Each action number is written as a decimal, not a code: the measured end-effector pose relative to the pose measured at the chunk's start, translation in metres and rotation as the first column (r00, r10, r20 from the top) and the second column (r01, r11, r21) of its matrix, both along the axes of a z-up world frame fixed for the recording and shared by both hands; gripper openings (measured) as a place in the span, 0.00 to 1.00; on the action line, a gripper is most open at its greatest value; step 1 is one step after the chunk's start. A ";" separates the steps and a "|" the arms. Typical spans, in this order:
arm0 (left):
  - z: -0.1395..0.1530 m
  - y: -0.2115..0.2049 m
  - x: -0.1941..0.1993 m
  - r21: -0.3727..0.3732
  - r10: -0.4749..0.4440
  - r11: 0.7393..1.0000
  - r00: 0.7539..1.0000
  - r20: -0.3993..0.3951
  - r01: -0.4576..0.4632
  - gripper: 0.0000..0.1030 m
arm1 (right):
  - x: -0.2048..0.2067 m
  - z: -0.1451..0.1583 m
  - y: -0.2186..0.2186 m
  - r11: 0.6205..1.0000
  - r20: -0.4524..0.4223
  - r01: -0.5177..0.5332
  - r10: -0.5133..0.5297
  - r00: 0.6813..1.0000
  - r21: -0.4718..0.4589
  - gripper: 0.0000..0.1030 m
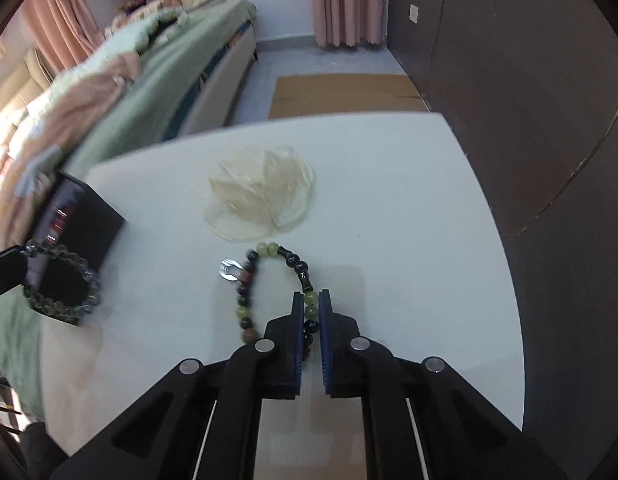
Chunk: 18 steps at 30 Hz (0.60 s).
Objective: Organize jewelry
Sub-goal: 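Lower the grey bracelet into the box with the left gripper while the right grasps the green-black bead bracelet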
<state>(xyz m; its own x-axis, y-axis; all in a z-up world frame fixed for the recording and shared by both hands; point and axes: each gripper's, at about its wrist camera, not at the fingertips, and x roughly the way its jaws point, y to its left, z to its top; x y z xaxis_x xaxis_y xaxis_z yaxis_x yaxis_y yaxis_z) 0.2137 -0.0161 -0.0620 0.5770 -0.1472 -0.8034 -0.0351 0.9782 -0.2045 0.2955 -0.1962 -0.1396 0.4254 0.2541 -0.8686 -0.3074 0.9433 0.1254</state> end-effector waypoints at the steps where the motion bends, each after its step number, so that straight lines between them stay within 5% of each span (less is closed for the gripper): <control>1: 0.003 0.004 -0.001 -0.006 0.006 1.000 1.000 0.008 -0.006 0.10 | -0.002 0.005 0.000 1.000 0.003 -0.002 0.002 1.000 0.018 0.07; 15: 0.033 0.057 -0.011 -0.032 0.105 0.994 0.991 0.084 -0.103 0.11 | -0.023 0.069 0.024 0.983 0.074 -0.077 0.066 0.995 0.164 0.07; 17: 0.035 0.064 -0.014 -0.037 0.133 0.991 0.987 0.094 -0.130 0.49 | -0.026 0.079 0.032 0.980 0.089 -0.097 0.083 0.993 0.174 0.07; 18: 0.037 0.069 -0.017 -0.048 0.154 0.988 0.982 0.109 -0.150 0.56 | -0.027 0.083 0.035 0.978 0.095 -0.108 0.092 0.991 0.178 0.07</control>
